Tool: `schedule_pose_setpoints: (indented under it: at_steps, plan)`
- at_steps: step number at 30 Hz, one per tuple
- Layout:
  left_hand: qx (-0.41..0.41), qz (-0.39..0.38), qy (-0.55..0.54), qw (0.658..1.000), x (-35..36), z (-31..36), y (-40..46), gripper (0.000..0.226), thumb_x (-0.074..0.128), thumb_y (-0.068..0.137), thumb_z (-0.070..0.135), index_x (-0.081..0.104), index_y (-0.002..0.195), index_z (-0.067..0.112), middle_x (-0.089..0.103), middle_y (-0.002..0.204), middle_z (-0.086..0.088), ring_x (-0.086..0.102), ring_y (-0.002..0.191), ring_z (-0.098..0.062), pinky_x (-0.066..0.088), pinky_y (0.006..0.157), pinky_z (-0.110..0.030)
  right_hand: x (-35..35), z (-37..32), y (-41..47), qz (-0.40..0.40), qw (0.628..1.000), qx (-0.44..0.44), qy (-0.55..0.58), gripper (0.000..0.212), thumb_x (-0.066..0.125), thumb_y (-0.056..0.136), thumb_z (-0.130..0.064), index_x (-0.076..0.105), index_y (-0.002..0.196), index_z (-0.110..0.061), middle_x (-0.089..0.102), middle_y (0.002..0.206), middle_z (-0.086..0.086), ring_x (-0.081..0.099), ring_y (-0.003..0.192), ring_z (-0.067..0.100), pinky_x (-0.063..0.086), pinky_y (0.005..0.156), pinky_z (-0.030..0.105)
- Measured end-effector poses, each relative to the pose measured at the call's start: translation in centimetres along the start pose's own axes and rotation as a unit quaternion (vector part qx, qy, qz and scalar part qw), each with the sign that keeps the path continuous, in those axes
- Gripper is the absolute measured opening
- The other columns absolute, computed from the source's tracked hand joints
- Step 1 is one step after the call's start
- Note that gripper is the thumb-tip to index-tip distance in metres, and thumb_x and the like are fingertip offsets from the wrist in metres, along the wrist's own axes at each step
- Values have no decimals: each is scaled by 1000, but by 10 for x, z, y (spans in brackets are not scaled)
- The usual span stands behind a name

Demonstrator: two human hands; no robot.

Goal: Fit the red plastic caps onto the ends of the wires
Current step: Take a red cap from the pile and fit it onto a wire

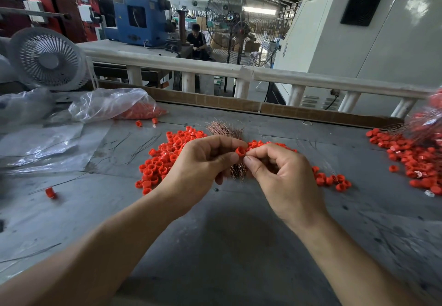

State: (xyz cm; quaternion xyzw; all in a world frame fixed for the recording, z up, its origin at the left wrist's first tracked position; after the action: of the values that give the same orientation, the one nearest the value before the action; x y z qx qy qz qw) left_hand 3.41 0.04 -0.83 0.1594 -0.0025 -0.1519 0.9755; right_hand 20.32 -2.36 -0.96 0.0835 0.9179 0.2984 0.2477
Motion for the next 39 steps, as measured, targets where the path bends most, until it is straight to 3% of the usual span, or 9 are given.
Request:
schedule_pose_setpoints:
  at_steps: [4, 10, 39]
  plan:
    - [2, 7, 25, 1000, 0, -1, 0, 23, 63, 96, -1, 74, 111, 13, 69, 75, 7, 54, 61, -6, 46, 55, -19, 0, 1, -1, -4, 1000, 8, -1, 10, 72, 92, -22, 73, 84, -28, 71, 73, -10, 67, 68, 9, 53, 62, 29]
    - [-7, 4, 4, 1000, -2, 0, 0, 22, 60, 100, 6, 75, 114, 12, 67, 66, 9, 52, 58, -6, 44, 53, -14, -2, 0, -1, 4, 1000, 14, -1, 12, 73, 92, -18, 73, 83, -26, 72, 74, -6, 68, 69, 13, 53, 63, 36]
    - [-9, -6, -26, 1000, -6, -5, 2, 23, 61, 98, 3, 76, 113, 12, 67, 66, 8, 56, 57, -5, 45, 52, -12, -4, -8, -2, -10, 1000, 17, 4, 13, 71, 95, -19, 72, 82, -24, 68, 70, 1, 63, 65, 19, 50, 62, 36]
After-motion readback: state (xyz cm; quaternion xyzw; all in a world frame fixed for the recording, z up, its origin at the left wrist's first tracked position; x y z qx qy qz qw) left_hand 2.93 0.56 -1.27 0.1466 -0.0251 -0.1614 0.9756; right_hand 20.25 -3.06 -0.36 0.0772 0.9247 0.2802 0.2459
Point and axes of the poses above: each hand's wrist, its own y-axis towards the middle knuckle, its own x-axis out of the palm, z = x × y, the point moved 3 cm from there along y, towards the middle knuckle
